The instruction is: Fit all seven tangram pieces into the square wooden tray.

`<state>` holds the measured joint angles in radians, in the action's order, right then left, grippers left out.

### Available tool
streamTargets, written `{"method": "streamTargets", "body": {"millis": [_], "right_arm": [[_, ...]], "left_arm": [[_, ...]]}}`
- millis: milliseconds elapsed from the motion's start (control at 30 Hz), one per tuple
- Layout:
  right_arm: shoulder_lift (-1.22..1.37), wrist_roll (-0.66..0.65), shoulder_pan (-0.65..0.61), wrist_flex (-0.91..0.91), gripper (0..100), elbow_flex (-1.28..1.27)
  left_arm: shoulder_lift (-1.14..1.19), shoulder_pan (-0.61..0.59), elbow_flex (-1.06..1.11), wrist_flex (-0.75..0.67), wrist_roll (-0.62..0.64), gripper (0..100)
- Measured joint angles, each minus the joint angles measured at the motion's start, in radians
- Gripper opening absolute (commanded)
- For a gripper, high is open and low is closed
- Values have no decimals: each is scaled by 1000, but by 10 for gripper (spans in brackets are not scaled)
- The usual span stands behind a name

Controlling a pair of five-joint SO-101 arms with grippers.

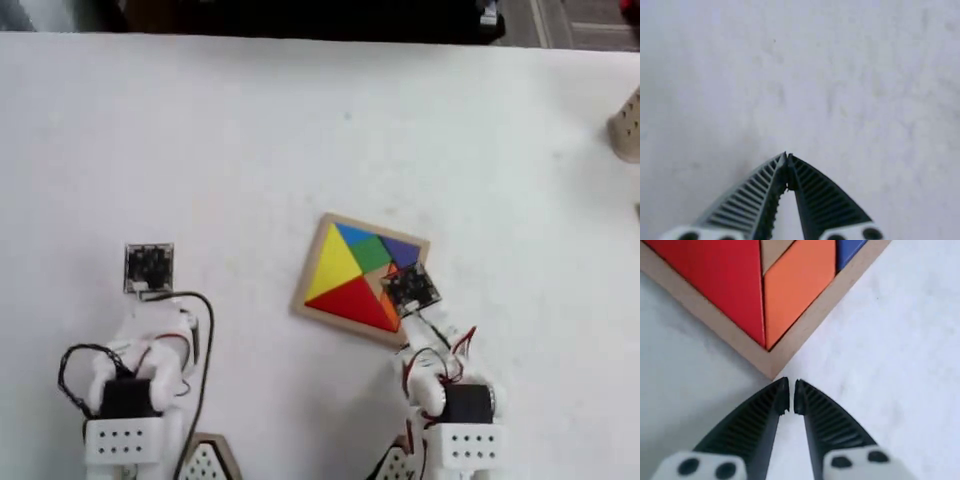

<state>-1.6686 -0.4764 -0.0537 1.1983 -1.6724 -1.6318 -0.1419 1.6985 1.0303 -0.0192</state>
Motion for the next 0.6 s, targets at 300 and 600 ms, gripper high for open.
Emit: {"method": "streamTargets", "body": {"millis": [300,600], "right_arm": [[-68,0,3,-14,29,-9],[-77,0,3,-14,29,-9]], "left_arm": [[-144,0,-2,219,2,24],[-160,0,-2,238,2,24]]}}
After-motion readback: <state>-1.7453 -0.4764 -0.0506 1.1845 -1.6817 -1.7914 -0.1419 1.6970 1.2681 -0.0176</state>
